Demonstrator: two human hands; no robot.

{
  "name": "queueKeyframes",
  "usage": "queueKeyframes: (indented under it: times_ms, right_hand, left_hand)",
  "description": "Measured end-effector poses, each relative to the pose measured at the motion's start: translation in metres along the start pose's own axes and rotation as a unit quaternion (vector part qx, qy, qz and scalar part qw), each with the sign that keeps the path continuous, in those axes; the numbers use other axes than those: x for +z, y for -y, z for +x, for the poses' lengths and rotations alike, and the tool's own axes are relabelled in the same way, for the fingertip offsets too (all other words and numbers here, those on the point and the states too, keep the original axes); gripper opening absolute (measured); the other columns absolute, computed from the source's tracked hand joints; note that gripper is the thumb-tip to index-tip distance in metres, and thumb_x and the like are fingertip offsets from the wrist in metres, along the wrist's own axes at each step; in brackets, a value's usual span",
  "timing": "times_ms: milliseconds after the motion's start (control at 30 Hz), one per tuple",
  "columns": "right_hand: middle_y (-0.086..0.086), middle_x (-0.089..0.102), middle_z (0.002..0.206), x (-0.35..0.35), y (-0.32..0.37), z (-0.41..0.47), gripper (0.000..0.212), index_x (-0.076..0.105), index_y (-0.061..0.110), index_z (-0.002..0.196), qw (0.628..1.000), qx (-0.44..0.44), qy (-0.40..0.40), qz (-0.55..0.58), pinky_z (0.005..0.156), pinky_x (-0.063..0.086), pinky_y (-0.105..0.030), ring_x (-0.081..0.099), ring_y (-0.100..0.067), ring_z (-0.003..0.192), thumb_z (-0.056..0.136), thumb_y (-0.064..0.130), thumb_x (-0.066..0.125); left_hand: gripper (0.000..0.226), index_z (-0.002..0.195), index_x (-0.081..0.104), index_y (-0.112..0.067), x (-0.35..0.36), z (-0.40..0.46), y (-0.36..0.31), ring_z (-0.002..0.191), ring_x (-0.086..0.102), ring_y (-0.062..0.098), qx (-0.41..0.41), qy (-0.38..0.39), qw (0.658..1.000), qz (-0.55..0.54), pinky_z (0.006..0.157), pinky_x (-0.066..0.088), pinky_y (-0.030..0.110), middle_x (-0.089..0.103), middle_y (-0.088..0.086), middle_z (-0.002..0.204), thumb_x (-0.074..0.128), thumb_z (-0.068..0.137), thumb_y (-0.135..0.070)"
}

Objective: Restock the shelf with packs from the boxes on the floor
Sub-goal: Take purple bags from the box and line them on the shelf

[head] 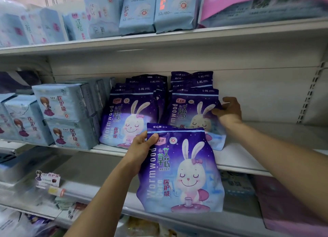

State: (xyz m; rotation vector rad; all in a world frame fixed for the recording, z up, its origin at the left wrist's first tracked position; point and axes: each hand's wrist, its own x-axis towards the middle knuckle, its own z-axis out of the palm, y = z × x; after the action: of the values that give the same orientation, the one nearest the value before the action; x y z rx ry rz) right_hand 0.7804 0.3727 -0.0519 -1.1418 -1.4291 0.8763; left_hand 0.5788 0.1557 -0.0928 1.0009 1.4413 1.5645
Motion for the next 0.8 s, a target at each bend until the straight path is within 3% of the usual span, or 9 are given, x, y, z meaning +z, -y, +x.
queueKeyframes:
  times_ms: [67, 133, 233, 300, 367, 433, 567, 667, 800]
  right_hand:
    - [-0.014, 0.054, 0.12, -0.01, 0.003, -0.008, 0.051, 0.049, 0.01, 0.125, 0.994, -0.07, -0.045, -0.066, 0.094, 0.049, -0.038, 0.054, -0.026, 0.11, 0.08, 0.012, 0.075]
    - [-0.013, 0.06, 0.104, -0.021, 0.012, -0.019, 0.033, 0.058, 0.007, 0.113, 0.992, -0.119, -0.037, -0.031, 0.084, 0.054, -0.038, 0.06, -0.02, 0.09, 0.085, 0.019, 0.072]
    - [-0.016, 0.068, 0.08, -0.034, 0.028, -0.044, 0.046, 0.067, -0.001, 0.097, 0.987, -0.042, 0.139, 0.062, 0.055, 0.049, -0.025, 0.061, -0.012, 0.058, 0.085, 0.043, 0.068]
    - [-0.011, 0.072, 0.084, -0.045, 0.033, -0.056, 0.062, 0.068, 0.002, 0.102, 0.952, 0.041, 0.298, 0.058, 0.063, 0.05, -0.027, 0.065, -0.017, 0.068, 0.074, 0.058, 0.069]
    - [-0.012, 0.074, 0.1, -0.052, 0.031, -0.064, 0.052, 0.066, 0.005, 0.106, 0.897, 0.091, 0.431, 0.033, 0.073, 0.058, -0.033, 0.071, -0.024, 0.085, 0.075, 0.044, 0.078]
    - [-0.018, 0.072, 0.107, -0.054, 0.026, -0.069, 0.052, 0.063, 0.002, 0.109, 0.87, 0.11, 0.48, 0.02, 0.074, 0.058, -0.036, 0.071, -0.031, 0.093, 0.067, 0.021, 0.087]
    - [-0.016, 0.074, 0.098, -0.051, 0.017, -0.069, 0.051, 0.066, 0.002, 0.103, 0.918, 0.075, 0.385, 0.05, 0.071, 0.059, -0.031, 0.072, -0.027, 0.084, 0.057, 0.005, 0.087]
    - [-0.012, 0.073, 0.093, -0.052, 0.013, -0.063, 0.031, 0.07, 0.006, 0.093, 0.961, 0.059, 0.245, 0.113, 0.065, 0.059, -0.023, 0.071, -0.016, 0.069, 0.064, 0.004, 0.08]
    - [-0.011, 0.071, 0.091, -0.044, 0.002, -0.056, 0.023, 0.068, 0.009, 0.089, 0.981, 0.073, 0.161, 0.084, 0.067, 0.057, -0.023, 0.069, -0.014, 0.07, 0.071, 0.001, 0.079]
  left_hand:
    - [0.019, 0.107, 0.062, -0.012, 0.003, 0.0, -0.002, 0.083, 0.071, 0.032, 0.0, 0.004, 1.0, -0.002, 0.081, 0.058, 0.046, 0.074, 0.018, 0.097, 0.059, 0.098, -0.028]
    - [0.019, 0.108, 0.062, -0.012, 0.005, -0.001, -0.005, 0.082, 0.071, 0.03, 0.004, 0.005, 1.0, -0.012, 0.079, 0.059, 0.043, 0.074, 0.018, 0.097, 0.059, 0.098, -0.027]
    - [0.019, 0.109, 0.061, -0.011, 0.011, -0.001, -0.015, 0.074, 0.071, 0.025, 0.01, -0.004, 0.999, -0.041, 0.07, 0.059, 0.036, 0.075, 0.014, 0.091, 0.058, 0.098, -0.026]
    - [0.015, 0.105, 0.06, -0.013, 0.017, 0.002, -0.023, 0.07, 0.071, 0.021, 0.016, -0.018, 0.998, -0.062, 0.066, 0.059, 0.033, 0.075, 0.009, 0.085, 0.058, 0.098, -0.026]
    - [0.01, 0.1, 0.06, -0.016, 0.021, 0.006, -0.031, 0.07, 0.071, 0.021, 0.028, -0.035, 0.995, -0.091, 0.066, 0.059, 0.034, 0.075, 0.007, 0.084, 0.057, 0.099, -0.026]
    - [0.008, 0.1, 0.061, -0.018, 0.026, 0.009, -0.039, 0.071, 0.071, 0.022, 0.057, -0.053, 0.991, -0.106, 0.067, 0.059, 0.035, 0.074, 0.007, 0.084, 0.057, 0.099, -0.024]
    - [0.014, 0.111, 0.054, -0.012, 0.039, 0.01, -0.055, 0.066, 0.068, 0.004, 0.131, -0.107, 0.981, -0.095, 0.058, 0.055, 0.021, 0.074, -0.011, 0.074, 0.057, 0.099, -0.018]
    - [0.03, 0.122, 0.046, -0.017, 0.04, 0.014, -0.058, 0.087, 0.062, 0.002, 0.189, -0.17, 0.965, -0.06, 0.071, 0.049, 0.013, 0.067, 0.0, 0.109, 0.061, 0.096, -0.014]
    - [0.023, 0.116, 0.054, -0.015, 0.04, 0.01, -0.045, 0.089, 0.061, 0.012, 0.18, -0.131, 0.975, 0.013, 0.077, 0.054, 0.029, 0.061, 0.003, 0.107, 0.058, 0.096, -0.006]
